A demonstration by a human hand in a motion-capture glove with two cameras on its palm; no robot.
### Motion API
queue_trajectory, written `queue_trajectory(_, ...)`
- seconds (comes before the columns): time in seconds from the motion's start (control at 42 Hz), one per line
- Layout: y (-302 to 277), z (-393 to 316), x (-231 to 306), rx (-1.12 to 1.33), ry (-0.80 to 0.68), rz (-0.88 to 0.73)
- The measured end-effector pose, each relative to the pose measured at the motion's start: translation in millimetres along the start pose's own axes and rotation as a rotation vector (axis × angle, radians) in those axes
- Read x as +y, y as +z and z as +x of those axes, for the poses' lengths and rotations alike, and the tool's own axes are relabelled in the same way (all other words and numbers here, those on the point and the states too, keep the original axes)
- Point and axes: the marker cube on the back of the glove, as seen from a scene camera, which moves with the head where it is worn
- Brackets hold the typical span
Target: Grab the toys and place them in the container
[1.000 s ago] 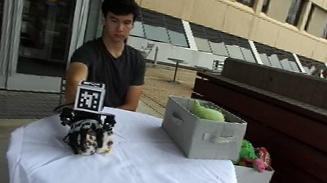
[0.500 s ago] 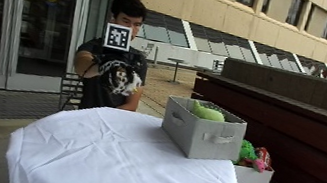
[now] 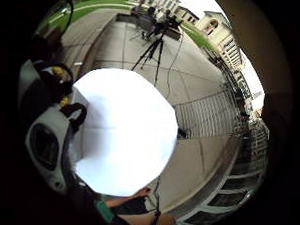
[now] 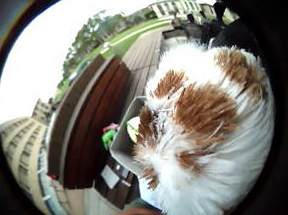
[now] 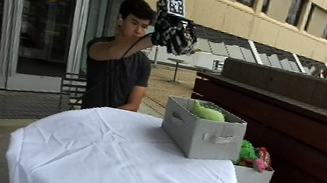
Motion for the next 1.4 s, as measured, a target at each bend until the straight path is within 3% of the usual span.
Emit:
queue_trajectory(0.262, 5.1, -152.0, 46.5, 0.021, -0.181, -0.054)
queue_trajectory(0.571, 47.1, -171.7, 61.0, 0.115, -0.233, -0.214)
queue_trajectory(0.762, 38.2, -172.4, 64.8, 0.089, -0.241, -0.177)
queue_trajectory(0.976, 20.6, -86.5, 51.6, 0.143, -0.152, -0.143)
queue_trajectory(1.405, 71.9, 87.5, 78.2, 0.155, 0.042, -0.164)
